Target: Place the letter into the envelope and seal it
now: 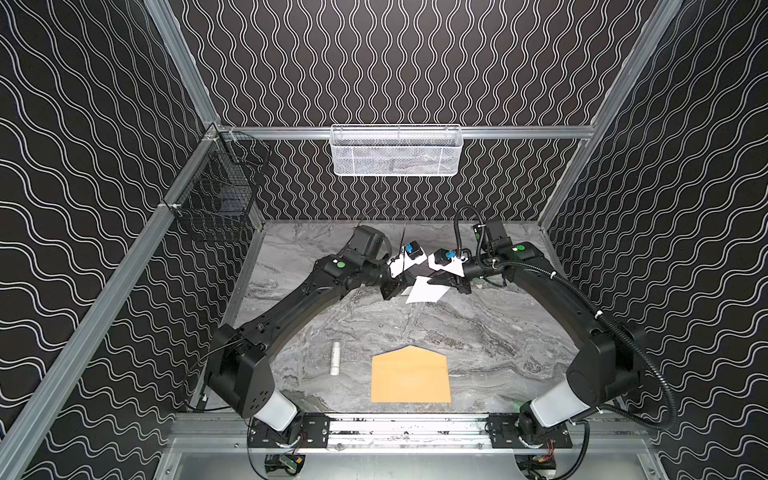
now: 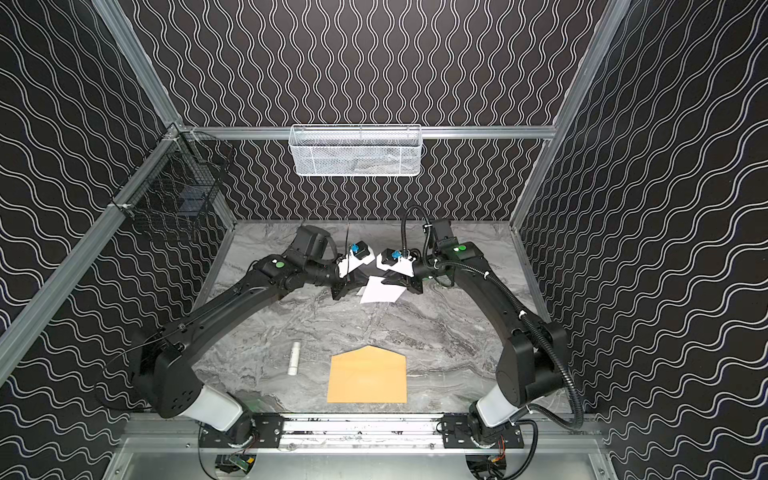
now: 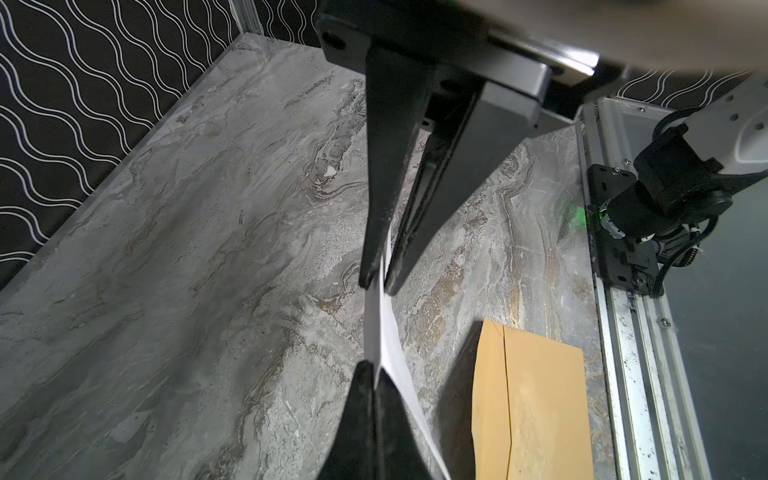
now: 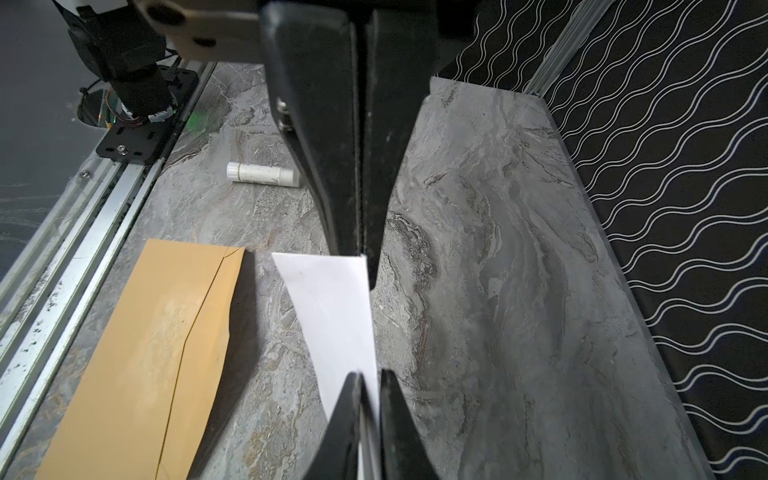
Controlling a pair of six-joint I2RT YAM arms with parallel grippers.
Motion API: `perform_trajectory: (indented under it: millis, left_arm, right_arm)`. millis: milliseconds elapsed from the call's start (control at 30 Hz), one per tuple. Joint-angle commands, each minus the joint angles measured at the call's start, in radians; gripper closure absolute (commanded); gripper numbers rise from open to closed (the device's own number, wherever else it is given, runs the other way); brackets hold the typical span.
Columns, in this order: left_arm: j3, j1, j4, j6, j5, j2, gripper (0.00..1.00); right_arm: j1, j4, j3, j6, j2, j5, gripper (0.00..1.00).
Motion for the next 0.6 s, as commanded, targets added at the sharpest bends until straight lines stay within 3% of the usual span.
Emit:
perform_trajectory:
  millis: [0,67,233,433,567]
  left_arm:
    - [0.009,-0.001,0.008,0.008,-0.001,-0.006,1.0]
    - [0.003,-0.001,-0.002,0.002,0.008,-0.01,0.96]
    - [-0.112,0.003,0.079,-0.068,-0.022,-0.09,0.73]
    - [-0.199,0.061,0.153,-0.109,0.023,-0.205,0.53]
    - [-0.163,0.068,0.12,-0.06,0.03,-0.177,0.52]
  right_arm:
    - [0.001,-0.029,0.013,-0.02,0.002,-0.018,0.95]
    - [0.001,-0.033,0.016,-0.024,0.008,-0.016,1.0]
    - [-0.001,-0.057,0.033,-0.036,0.027,-0.01,1.0]
    - [-0.002,-0.069,0.036,-0.058,0.033,-0.045,1.0]
    - [-0.001,-0.094,0.039,-0.102,0.023,-0.117,1.0]
